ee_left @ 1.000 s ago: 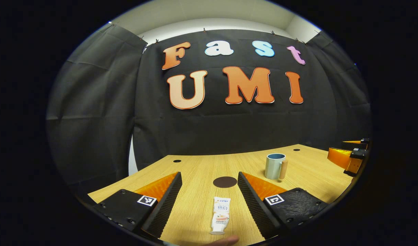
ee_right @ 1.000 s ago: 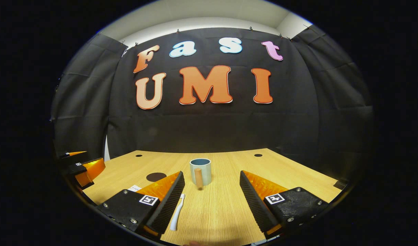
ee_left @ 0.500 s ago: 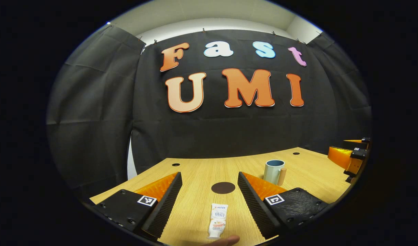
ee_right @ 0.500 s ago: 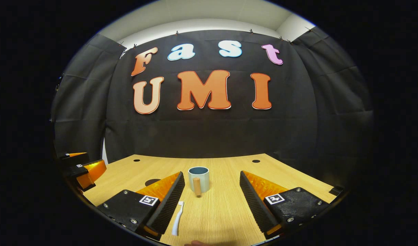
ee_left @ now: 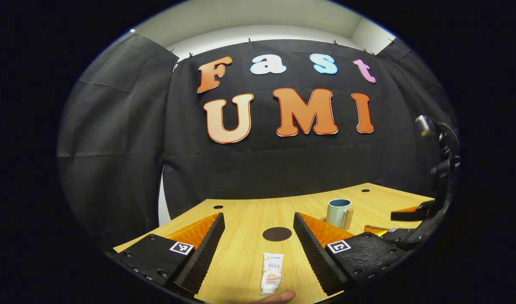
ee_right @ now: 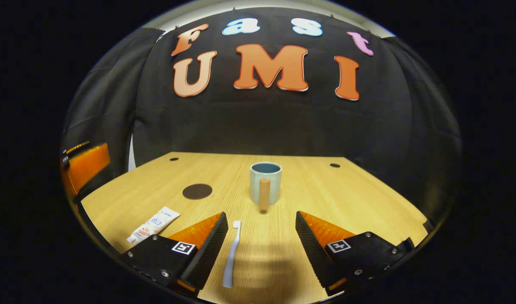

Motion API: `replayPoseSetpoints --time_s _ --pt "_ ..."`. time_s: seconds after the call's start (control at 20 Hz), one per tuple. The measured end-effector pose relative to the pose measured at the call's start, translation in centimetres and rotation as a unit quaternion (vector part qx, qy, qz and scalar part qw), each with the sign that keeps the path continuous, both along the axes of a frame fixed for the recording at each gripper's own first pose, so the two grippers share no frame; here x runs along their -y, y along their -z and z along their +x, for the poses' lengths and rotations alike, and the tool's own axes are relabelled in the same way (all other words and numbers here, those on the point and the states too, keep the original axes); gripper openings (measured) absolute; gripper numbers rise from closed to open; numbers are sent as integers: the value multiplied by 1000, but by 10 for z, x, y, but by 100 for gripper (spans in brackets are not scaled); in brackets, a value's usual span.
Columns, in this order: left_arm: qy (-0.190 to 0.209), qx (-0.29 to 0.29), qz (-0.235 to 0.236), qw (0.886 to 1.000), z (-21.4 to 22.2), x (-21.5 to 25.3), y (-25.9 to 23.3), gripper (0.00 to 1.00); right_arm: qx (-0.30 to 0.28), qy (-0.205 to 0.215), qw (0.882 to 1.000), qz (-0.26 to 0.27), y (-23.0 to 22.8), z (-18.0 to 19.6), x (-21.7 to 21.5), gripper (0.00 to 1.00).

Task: Put the toothbrush and toothpaste on the desktop into the cup, then pick up the cup and place it on the coaster on the desktop.

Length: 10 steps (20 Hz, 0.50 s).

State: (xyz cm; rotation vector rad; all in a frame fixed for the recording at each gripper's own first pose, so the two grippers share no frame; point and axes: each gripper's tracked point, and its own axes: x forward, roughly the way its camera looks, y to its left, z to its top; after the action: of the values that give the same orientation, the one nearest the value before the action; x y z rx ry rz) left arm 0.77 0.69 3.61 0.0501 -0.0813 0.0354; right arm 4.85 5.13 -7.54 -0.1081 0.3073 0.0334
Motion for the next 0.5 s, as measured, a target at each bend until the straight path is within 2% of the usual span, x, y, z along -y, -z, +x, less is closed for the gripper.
replayPoseSetpoints --time_s 0.15,0.25,0.3,0.35,0.4,0.5 --pt "-8 5 3 1000 1 -7 -3 99 -50 -8 999 0 30 5 -10 92" --pt "-12 6 -10 1000 2 -9 -4 99 -68 -11 998 -4 42 9 -14 84" --pt "-14 3 -16 1000 2 -9 -3 99 -79 -12 997 -8 48 8 -16 76" --pt "-17 2 -18 1000 2 -10 -4 99 -90 -16 996 -10 53 9 -18 73" --pt "-19 2 -19 1000 3 -12 -4 99 -100 -20 995 -12 58 9 -21 65" --pt "-18 6 -25 1000 4 -13 -9 98 -124 -24 992 -16 70 10 -23 59"
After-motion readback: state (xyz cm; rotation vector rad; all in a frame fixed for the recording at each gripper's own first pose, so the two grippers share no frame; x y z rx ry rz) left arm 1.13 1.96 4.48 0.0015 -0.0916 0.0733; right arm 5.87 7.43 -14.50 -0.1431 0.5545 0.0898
